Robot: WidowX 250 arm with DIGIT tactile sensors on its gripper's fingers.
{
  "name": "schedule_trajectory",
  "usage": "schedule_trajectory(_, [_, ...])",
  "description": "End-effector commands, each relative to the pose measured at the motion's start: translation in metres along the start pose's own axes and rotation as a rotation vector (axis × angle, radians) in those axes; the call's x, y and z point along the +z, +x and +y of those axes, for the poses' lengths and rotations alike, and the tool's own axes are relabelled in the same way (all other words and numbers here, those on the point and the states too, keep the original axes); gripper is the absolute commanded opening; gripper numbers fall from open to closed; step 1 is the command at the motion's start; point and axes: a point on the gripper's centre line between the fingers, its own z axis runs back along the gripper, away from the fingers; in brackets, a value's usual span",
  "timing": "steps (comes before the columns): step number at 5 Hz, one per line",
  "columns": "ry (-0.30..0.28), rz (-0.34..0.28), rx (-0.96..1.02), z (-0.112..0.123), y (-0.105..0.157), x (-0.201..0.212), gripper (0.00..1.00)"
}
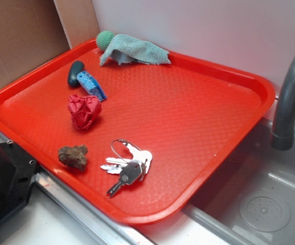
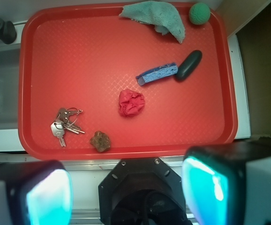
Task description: Grab the rock.
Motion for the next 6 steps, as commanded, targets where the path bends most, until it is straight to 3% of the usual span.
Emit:
schedule_trajectory(1, [0.000,0.000,0.000,0.000,0.000,0.000,1.00])
schedule_trajectory(2, [-0.009,-0.006,-0.077,-0.044,-0.022,-0.049,1.00])
schedule_trajectory(3, [-0.008,-0.026,-0.106,-0.061,-0.033,-0.087,1.00])
schedule_trajectory(4, [-0.033,0.054,-0.127,-0.060,-0.037,-0.133,1.00])
schedule_trajectory(6, [-0.054,0.123,-0.138,-0.038,-0.030,-0.182,1.00])
